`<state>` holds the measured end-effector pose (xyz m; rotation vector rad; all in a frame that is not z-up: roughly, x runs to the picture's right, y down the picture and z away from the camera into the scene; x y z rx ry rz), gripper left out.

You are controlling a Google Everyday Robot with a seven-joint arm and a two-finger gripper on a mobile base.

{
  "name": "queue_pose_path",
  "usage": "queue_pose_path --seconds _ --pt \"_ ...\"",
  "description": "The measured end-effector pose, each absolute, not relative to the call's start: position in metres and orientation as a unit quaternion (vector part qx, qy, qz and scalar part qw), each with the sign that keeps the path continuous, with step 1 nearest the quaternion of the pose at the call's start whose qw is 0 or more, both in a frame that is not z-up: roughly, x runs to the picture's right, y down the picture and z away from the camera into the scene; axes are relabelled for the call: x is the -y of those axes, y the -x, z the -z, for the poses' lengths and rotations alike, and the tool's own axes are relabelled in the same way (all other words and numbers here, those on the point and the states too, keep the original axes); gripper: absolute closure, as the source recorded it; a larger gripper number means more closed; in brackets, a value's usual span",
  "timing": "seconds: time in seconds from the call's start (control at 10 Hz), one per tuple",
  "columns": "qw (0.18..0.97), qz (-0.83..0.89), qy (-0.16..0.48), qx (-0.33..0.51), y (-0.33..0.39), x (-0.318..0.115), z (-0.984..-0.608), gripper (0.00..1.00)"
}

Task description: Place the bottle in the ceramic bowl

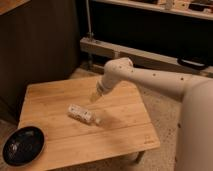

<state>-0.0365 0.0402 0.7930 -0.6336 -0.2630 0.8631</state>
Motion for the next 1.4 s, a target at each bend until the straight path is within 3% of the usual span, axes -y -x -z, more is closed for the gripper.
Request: queue_pose_path --seconds 0.6,1.0,1.4 --pt "0.859 -0.385 0.301 0.152 0.052 -0.061 -0.787 0.35" --pt "0.871 -0.33 0.334 0.147 0.099 -0.111 -0.805 0.35" --pt "0.885 -0.289 0.341 0.127 0.115 -0.13 -0.801 0.35"
